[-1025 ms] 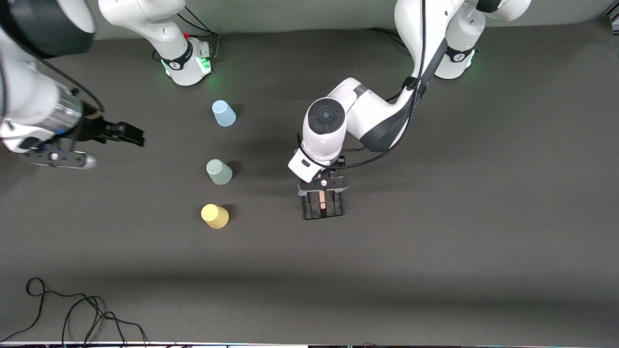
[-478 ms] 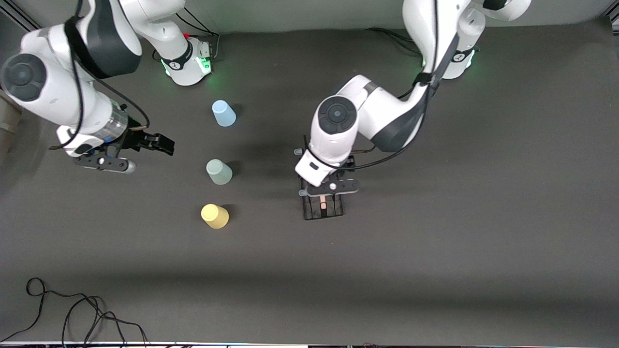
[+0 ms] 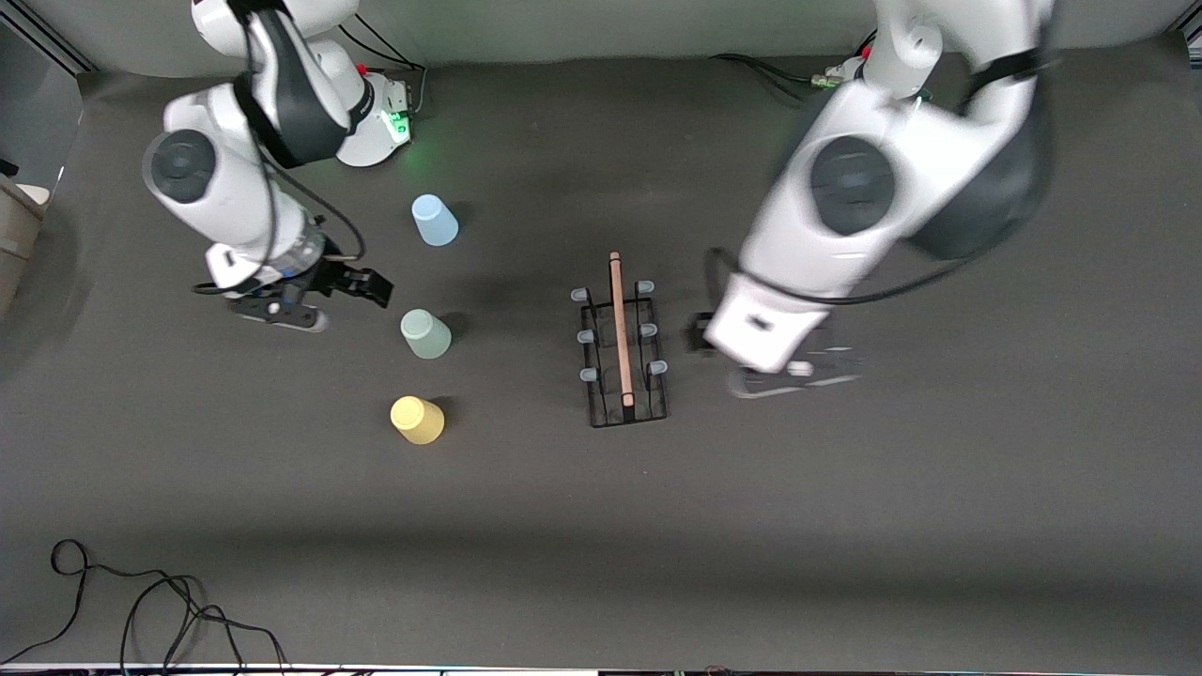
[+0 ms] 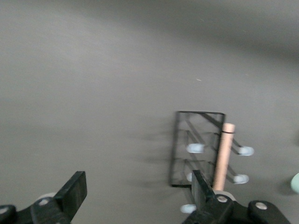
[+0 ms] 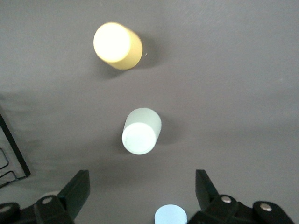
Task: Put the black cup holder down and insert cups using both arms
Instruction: 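Withdraw the left gripper while the right gripper reaches the green cup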
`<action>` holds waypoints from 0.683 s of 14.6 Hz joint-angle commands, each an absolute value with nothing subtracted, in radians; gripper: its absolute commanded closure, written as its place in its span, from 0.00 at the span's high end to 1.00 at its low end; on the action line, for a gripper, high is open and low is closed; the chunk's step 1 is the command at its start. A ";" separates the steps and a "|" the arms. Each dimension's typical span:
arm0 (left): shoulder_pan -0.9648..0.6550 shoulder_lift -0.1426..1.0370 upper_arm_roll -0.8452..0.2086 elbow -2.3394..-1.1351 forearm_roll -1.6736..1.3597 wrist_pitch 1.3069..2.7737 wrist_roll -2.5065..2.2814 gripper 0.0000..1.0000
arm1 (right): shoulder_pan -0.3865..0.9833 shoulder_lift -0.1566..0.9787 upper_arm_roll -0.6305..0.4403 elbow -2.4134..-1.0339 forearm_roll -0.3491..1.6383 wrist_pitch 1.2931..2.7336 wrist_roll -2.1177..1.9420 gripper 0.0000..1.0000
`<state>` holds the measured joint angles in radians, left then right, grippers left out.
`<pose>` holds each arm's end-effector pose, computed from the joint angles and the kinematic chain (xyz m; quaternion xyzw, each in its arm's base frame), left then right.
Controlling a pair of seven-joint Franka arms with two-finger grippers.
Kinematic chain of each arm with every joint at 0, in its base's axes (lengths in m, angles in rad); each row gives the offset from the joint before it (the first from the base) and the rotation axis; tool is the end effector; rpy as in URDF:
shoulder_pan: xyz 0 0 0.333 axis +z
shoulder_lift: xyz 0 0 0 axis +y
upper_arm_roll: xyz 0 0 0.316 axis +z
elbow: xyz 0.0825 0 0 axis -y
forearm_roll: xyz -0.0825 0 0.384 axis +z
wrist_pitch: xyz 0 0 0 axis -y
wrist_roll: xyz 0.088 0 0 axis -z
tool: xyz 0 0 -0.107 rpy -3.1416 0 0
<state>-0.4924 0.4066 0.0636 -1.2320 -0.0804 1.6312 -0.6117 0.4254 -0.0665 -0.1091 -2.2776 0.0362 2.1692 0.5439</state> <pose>0.6082 -0.2966 0.5398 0.9954 0.0913 -0.0166 0.0222 0.4767 0.1573 0.3798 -0.9919 0.1238 0.0269 0.0078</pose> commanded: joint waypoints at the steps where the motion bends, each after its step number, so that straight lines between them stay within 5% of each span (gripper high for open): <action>1: -0.384 0.348 0.060 -1.252 -0.058 1.554 -0.467 1.00 | 0.472 -0.028 -0.117 -2.330 0.043 2.268 0.607 1.00; 6: -0.186 0.299 0.057 -1.262 -0.014 1.514 -0.195 1.00 | 0.497 0.081 -0.120 -2.358 0.043 2.400 0.609 1.00; 10: -0.135 0.166 0.060 -1.437 -0.014 1.606 -0.112 1.00 | 0.495 0.156 -0.123 -2.361 0.043 2.476 0.609 1.00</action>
<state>-0.1377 0.2852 0.0700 -1.2832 -0.0314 1.5393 -0.1325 0.4883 0.1234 -0.1148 -2.3638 0.0362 2.4389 0.5906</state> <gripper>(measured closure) 0.000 0.000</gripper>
